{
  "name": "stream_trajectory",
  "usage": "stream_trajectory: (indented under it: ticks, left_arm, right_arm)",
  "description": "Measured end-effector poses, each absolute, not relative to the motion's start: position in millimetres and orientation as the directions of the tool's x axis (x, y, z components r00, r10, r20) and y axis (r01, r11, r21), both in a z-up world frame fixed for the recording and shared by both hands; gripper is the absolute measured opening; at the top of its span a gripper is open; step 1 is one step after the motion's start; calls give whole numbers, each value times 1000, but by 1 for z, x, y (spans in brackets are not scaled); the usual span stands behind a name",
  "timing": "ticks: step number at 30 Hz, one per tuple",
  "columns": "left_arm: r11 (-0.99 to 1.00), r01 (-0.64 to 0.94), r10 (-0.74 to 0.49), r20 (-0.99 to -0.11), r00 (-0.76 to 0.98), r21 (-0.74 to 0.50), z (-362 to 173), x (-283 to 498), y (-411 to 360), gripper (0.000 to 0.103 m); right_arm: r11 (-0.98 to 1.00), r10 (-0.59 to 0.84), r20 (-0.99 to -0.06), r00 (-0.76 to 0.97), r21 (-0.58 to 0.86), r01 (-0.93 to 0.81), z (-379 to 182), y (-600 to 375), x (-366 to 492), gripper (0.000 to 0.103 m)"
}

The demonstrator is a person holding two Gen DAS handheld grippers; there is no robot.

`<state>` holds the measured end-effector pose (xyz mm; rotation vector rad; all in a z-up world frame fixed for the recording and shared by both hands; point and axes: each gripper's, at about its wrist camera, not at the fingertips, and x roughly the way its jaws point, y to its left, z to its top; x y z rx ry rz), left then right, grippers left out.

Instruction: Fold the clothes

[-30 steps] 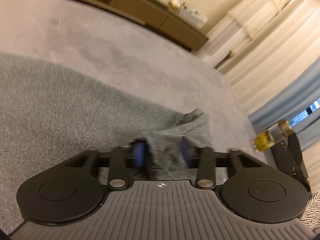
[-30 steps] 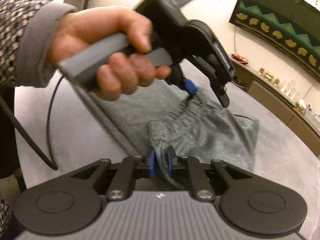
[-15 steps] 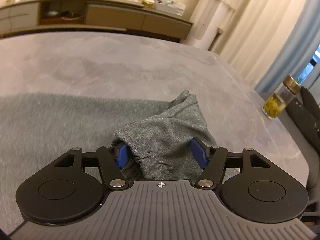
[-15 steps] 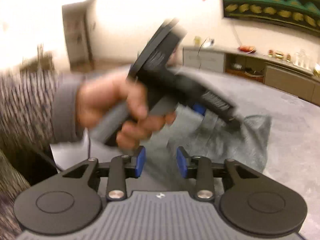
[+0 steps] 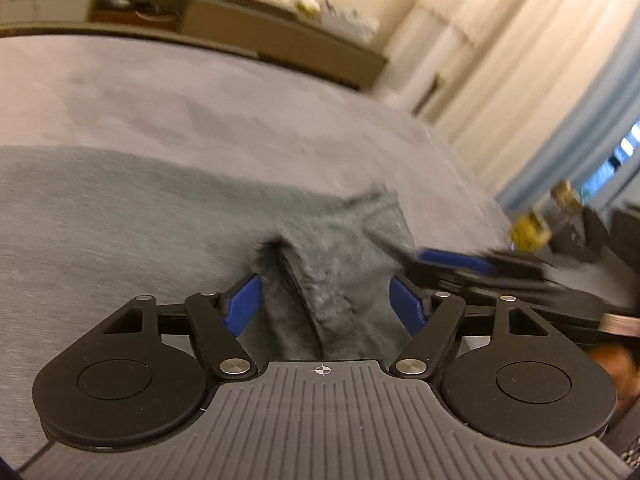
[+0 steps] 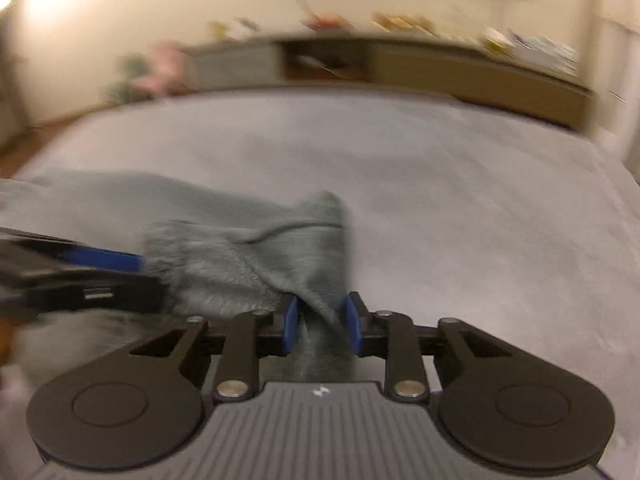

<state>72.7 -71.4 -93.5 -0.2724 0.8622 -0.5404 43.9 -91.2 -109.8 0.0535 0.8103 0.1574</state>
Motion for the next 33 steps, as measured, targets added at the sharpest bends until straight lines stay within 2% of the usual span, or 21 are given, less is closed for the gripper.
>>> stream_trajectory:
  ticks: [3, 4, 6, 7, 11, 13, 17, 19, 20, 23, 26, 28, 29, 31, 33]
  left_arm:
    - [839, 348, -544, -672, 503, -419, -98, 79, -88, 59]
    - [837, 349, -546, -674, 498, -421, -99, 80, -92, 52]
    - [839, 352, -544, -673, 501, -416, -100, 83, -96, 30]
    - [834, 354, -551, -673, 494, -423, -101, 85, -95, 11]
    - [837, 366, -546, -668, 505, -407, -99, 86, -95, 9]
    - [843, 365, -537, -667, 517, -396, -98, 85, -95, 11]
    - [875, 318, -484, -675, 557, -365, -97, 84, -88, 28]
    - [884, 298, -467, -685, 560, -359, -100, 88, -86, 29]
    - [889, 292, -458, -688, 563, -352, -101, 89, -85, 28]
    - [899, 327, -434, -686, 583, -291, -89, 86, -90, 29]
    - [905, 361, -410, -677, 610, -223, -71, 78, -93, 37]
    - [917, 356, -383, -646, 660, -179, -57, 65, -88, 38]
    - [920, 356, -375, -634, 677, -163, -53, 59, -90, 38]
    - [909, 381, -397, -629, 668, -170, -50, 50, -92, 37]
    - [892, 410, -430, -634, 643, -189, -54, 45, -97, 37]
  right_arm:
    - [987, 160, -712, 683, 112, -115, -109, -94, 40, 27]
    - [987, 158, -708, 688, 99, -124, -109, -92, 37, 27]
    - [989, 149, -688, 710, 91, -119, -104, -96, 29, 28]
    - [989, 145, -678, 721, 88, -116, -101, -98, 25, 28]
    - [981, 193, -606, 772, 141, -135, -79, -104, 2, 33]
    - [972, 234, -590, 773, 154, -177, -73, -106, -4, 33]
    - [974, 222, -639, 737, 109, -199, -85, -98, 3, 33]
    - [980, 177, -706, 686, 65, -186, -100, -88, 10, 33]
    - [981, 174, -711, 681, 62, -186, -101, -88, 9, 33]
    - [979, 192, -693, 695, 91, -180, -93, -95, -3, 33]
    - [965, 261, -631, 731, 183, -187, -79, -106, -30, 33]
    - [963, 270, -665, 697, 180, -201, -87, -99, -41, 32]
    - [962, 273, -683, 677, 178, -208, -91, -95, -46, 27]
    - [975, 197, -743, 640, 83, -204, -103, -81, -50, 27]
    - [976, 179, -744, 644, 50, -213, -102, -76, -55, 27]
